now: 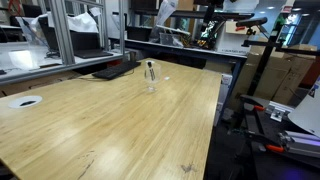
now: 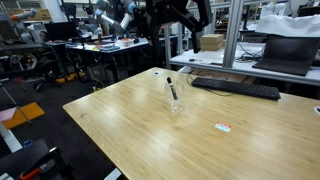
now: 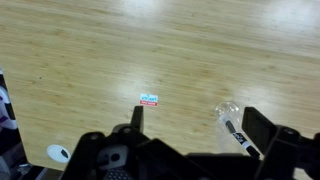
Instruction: Remove the marker from the wine glass and place it on the table
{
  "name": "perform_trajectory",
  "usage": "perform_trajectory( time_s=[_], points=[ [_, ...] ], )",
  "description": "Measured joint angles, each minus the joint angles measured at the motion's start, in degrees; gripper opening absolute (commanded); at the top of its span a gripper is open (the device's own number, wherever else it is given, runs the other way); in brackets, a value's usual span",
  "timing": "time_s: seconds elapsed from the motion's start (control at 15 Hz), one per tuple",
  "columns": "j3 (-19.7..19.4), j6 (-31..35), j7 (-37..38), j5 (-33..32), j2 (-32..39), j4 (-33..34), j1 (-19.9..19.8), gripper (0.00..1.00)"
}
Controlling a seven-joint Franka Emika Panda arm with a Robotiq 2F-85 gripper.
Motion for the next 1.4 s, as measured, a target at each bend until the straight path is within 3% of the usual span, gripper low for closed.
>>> perform_trajectory(
  time_s=[0.93,1.4],
  points=[
    [0.2,-0.19,-1.34,0.21,0.14,0.3,0.21,1.0],
    [0.14,-0.09,-24.01,5.45,3.95,0.95,3.13,1.0]
  ],
)
